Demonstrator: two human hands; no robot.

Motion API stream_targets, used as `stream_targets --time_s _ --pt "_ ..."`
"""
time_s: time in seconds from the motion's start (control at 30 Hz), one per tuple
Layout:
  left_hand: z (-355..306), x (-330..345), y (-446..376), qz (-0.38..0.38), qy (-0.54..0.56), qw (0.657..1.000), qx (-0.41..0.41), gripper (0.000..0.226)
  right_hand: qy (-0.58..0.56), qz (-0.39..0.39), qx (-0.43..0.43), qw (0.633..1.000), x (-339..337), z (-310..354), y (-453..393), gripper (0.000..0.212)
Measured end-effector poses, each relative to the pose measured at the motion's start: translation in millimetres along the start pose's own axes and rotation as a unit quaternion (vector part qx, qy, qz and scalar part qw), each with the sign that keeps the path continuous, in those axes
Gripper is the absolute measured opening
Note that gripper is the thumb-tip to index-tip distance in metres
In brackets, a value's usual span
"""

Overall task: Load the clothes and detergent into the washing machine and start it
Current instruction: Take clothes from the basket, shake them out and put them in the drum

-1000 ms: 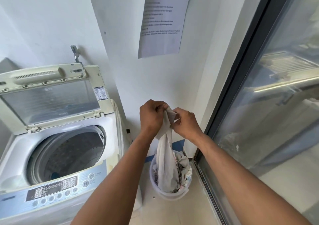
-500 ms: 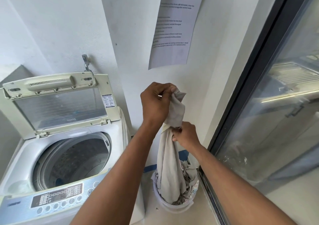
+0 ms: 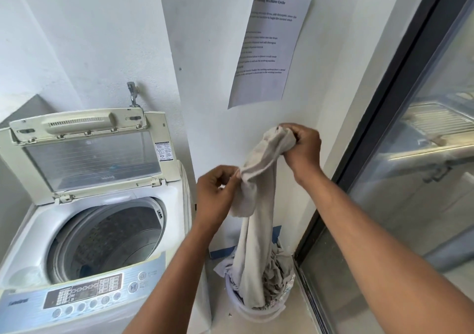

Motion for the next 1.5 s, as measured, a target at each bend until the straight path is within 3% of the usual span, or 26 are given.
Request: stream_targets --time_s 0.07,0.17,0.37,0.43,0.53,0.8,1.1,1.23,1.37,1.5 --pt "11.5 1.1 11.2 0.017 0.015 0.999 -0.036 0.012 -0.003 0.011 -0.036 0.999 -7.8 15.5 -7.6 0.037" --pt "24.9 9.1 17.3 0.063 0.018 0.994 -0.090 0.038 -0.028 0.001 -0.069 0.997 -17.3 45.7 -17.8 0.033" --pt "33.4 44.4 11.8 0.157 -0.130 0.972 -0.119 0.088 -0.061 0.021 -0.159 0.985 -30.4 119.3 -29.4 0.021" --pt "30.8 63.2 3.9 0.184 -0.167 0.963 -0.107 0.075 -0.060 0.026 -0.184 0.981 -33.7 141.7 -28.7 0.021" --pt "22.3 79.7 -13.3 0.143 -0.192 0.966 -0.095 0.020 -0.068 0.017 -0.208 0.976 -44.6 163.9 -29.2 0.024" --pt "-3.7 74.0 -62.9 0.051 -0.154 0.987 0.016 0.045 -0.082 -0.110 -0.219 0.966 -121.6 156.8 -35.5 0.026" --pt "-59.9 83.7 -97.1 0.058 -0.058 0.991 0.103 0.026 -0.155 -0.172 -0.221 0.947 -182.4 145.0 -55.3 0.015" --pt "-62.6 88.2 -108.6 0.117 -0.142 0.976 0.117 0.015 -0.152 -0.191 -0.237 0.940 -193.3 152.2 -60.9 0.016" --pt "-79.2 81.3 -116.2 0.015 -0.079 0.981 0.177 0.017 -0.158 -0.217 -0.235 0.934 -206.2 149.8 -71.8 0.020" --pt "-77.9 81.5 -116.6 0.091 -0.174 0.967 0.163 0.013 -0.140 -0.230 -0.204 0.941 -185.1 156.5 -47.4 0.027"
Point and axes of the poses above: each hand's wrist, its own y-axis away from the middle knuckle, its own x-axis out of the palm, z = x × y, the point moved 1 cm from there along -y, towards the middle knuckle, and after that the axes turned 14 degrees about x, right-handed, at the moved point
